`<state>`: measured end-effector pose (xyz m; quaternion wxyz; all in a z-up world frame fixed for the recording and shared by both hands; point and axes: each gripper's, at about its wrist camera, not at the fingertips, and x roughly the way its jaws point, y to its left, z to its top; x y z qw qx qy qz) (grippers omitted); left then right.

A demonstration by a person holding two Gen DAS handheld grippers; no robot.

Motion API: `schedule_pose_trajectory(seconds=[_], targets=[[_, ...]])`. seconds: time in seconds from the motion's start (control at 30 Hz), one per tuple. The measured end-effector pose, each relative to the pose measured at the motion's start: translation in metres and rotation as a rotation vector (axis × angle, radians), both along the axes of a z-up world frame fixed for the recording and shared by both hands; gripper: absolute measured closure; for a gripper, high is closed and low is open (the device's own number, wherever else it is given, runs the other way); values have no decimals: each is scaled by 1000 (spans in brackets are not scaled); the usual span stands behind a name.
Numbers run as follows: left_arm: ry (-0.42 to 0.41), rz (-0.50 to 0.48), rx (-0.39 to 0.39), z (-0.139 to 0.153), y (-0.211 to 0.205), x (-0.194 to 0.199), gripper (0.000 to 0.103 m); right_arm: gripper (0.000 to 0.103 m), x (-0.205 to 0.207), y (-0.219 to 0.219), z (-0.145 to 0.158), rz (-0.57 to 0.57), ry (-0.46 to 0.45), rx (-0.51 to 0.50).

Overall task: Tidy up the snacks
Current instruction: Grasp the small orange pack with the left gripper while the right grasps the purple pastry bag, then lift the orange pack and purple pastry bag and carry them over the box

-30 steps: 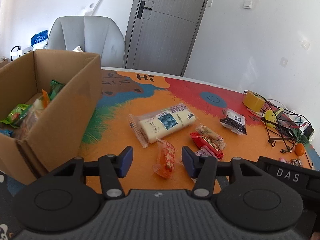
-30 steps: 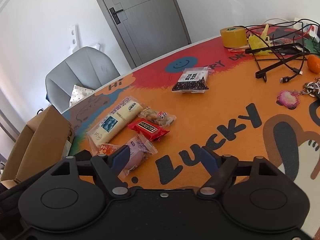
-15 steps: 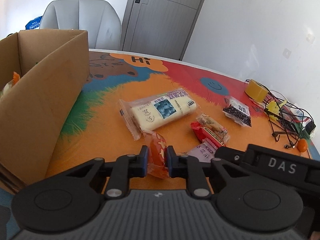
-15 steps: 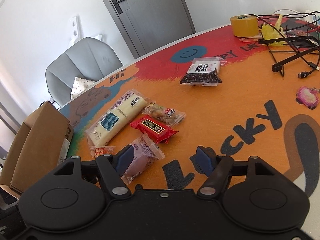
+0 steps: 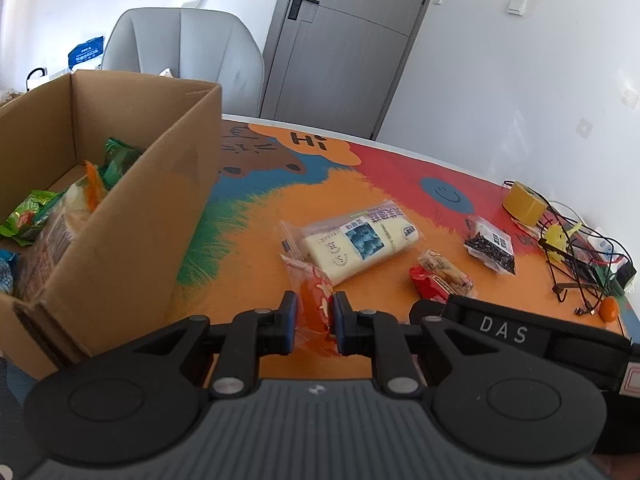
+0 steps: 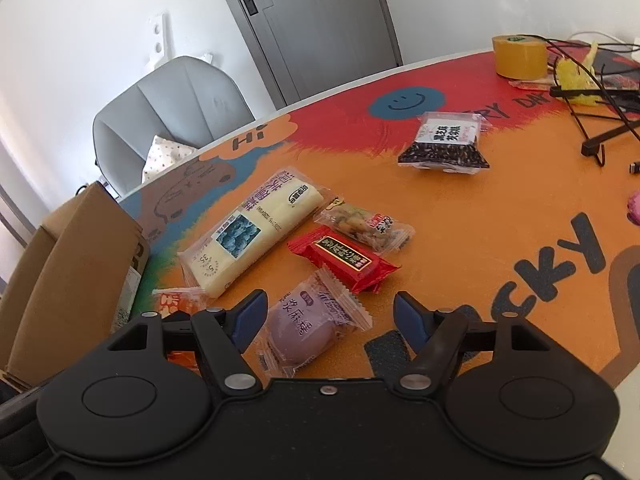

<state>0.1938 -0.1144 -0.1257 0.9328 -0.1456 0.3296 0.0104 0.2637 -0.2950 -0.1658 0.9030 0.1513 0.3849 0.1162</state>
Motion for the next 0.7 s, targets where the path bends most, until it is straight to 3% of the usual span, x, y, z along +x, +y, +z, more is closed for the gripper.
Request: schedule_pose_trajectory(seconds=[0.2, 0.33, 0.43, 0.7], targets=[[6, 9, -12, -2, 7, -1, 85, 31, 0, 16, 0, 14, -17, -80], [5, 9, -10, -3, 5, -3, 85, 49, -3, 21, 0, 19, -37, -140], [4, 7, -10, -3, 4, -3, 85, 62, -6, 13, 0, 19, -44, -129], [-22, -8, -15, 5, 0, -12, 85, 68, -18, -9, 0, -9, -42, -59]])
